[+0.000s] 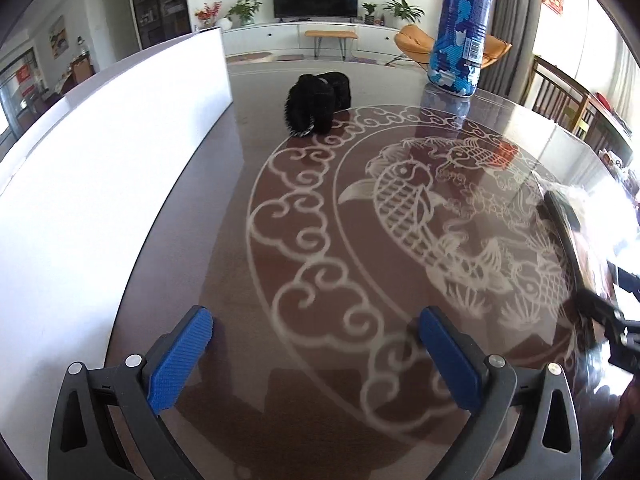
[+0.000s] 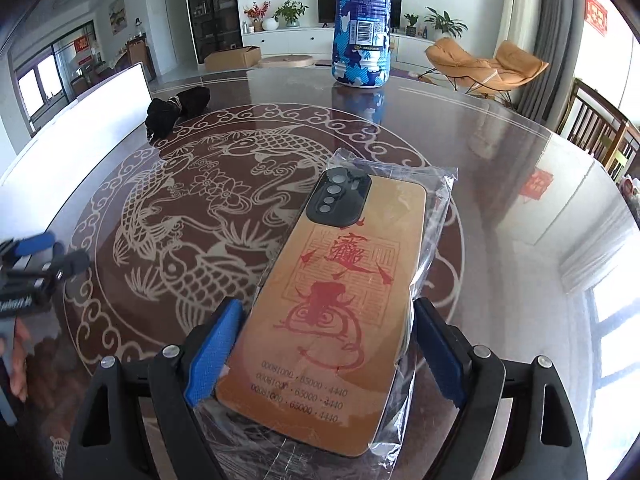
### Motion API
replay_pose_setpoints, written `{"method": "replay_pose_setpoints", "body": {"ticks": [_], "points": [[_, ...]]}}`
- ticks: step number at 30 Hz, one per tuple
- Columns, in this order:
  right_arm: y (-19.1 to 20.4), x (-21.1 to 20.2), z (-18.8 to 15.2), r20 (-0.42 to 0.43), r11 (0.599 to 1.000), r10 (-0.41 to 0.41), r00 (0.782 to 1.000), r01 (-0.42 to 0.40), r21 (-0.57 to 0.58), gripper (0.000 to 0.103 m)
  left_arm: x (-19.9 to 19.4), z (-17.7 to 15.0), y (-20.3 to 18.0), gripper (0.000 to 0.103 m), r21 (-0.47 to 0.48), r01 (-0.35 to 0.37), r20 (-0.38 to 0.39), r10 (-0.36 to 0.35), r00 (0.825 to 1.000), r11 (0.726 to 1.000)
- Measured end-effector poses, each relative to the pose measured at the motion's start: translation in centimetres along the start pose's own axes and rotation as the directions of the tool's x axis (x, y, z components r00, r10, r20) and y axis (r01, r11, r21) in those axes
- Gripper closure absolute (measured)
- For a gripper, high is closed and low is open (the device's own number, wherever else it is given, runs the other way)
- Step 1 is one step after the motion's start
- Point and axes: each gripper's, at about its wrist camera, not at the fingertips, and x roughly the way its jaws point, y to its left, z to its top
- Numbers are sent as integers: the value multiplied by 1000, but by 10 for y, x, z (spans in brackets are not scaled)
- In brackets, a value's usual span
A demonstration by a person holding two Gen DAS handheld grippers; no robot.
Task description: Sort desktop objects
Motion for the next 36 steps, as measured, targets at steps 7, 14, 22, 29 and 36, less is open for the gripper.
{"method": "replay_pose_setpoints", "body": {"ticks": [7, 14, 22, 29, 36], "points": [[1, 3, 2, -4, 1000, -4, 1000, 4, -11, 16, 62, 89, -4, 0, 52, 35, -5, -35, 999, 998], [1, 3, 2, -4, 1000, -2, 1000, 2, -10, 15, 107, 152, -6, 0, -15, -12, -3, 12, 1000, 1000], [1, 3, 2, -4, 1000, -1, 1000, 1, -10, 15, 109, 176, -11, 70, -16, 3, 7, -3, 1000, 1000], [1, 3, 2, -4, 1000, -1, 1000, 1, -11, 16, 67, 114, -15, 71, -31, -12, 21, 13, 1000, 999], [11, 2, 2, -4, 997, 38, 999, -38, -63, 16, -18, -8, -33, 70, 33, 9, 15, -9, 1000, 999]]}}
